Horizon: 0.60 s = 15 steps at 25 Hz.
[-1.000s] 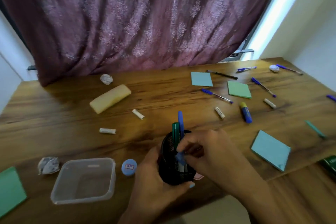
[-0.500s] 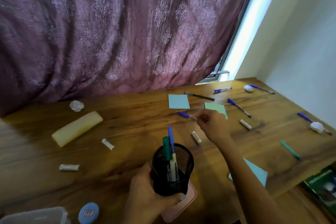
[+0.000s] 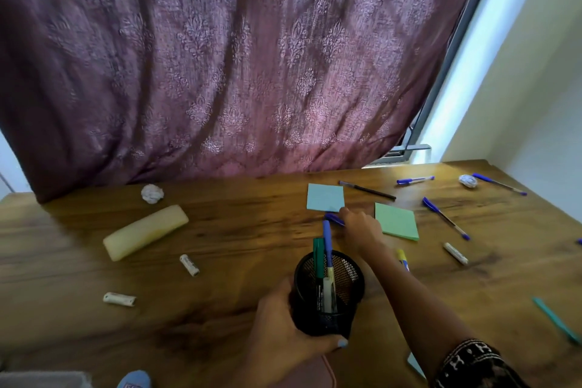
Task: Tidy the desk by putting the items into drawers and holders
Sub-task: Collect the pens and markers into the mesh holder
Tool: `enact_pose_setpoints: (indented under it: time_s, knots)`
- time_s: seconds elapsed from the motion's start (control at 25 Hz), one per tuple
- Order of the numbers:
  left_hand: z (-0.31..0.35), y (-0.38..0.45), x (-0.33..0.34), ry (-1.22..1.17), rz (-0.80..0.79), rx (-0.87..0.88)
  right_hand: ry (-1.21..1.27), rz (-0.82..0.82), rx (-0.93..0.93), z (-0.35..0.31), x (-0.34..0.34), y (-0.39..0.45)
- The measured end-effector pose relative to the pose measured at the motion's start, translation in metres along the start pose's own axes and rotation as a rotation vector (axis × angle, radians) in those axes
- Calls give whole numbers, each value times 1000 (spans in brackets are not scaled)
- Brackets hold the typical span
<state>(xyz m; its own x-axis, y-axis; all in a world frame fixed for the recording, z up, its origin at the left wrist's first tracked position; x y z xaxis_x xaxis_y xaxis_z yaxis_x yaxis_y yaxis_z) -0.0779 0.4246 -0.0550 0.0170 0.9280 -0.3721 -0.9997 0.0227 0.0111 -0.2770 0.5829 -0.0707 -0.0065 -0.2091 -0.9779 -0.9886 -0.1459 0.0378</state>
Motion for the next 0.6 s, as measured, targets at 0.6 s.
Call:
enact_pose_setpoints:
  time_s: [0.6]
  knots:
    - [-5,27,6,77,80,-71,881,206,-283,-56,-140,-116]
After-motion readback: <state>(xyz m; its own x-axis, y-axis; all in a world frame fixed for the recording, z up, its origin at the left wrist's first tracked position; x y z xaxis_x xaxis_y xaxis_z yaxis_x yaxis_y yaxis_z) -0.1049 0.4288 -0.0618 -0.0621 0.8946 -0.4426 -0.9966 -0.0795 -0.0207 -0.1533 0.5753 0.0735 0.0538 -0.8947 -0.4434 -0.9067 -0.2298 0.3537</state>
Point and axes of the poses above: each hand's wrist, its own y-axis towards the middle knuckle, its own x-axis out of the palm, z = x × y, the point moved 5 cm from there along y, towards the middle knuckle, and after that the axes turned 11 degrees about y, right-handed, at the moved point
